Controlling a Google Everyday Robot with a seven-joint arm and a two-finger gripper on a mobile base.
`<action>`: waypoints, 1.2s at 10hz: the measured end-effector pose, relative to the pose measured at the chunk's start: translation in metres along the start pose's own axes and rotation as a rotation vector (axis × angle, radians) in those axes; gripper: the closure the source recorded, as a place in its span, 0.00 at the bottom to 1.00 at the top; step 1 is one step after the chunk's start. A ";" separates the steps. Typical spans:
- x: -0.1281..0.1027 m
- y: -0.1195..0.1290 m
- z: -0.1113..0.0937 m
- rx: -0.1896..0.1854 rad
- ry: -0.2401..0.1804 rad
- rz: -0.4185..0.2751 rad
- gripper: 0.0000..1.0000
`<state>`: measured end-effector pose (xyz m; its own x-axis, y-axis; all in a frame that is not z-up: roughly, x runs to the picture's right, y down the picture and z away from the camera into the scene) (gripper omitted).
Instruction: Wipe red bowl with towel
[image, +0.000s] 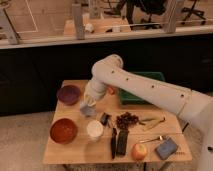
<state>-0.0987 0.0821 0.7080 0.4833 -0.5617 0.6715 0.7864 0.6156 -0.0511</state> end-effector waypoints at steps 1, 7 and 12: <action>-0.026 -0.001 0.008 -0.009 -0.015 -0.067 1.00; -0.126 -0.028 0.055 -0.066 -0.107 -0.394 1.00; -0.130 -0.032 0.092 -0.109 -0.131 -0.422 1.00</action>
<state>-0.2223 0.1858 0.6900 0.0648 -0.6722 0.7375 0.9435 0.2820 0.1741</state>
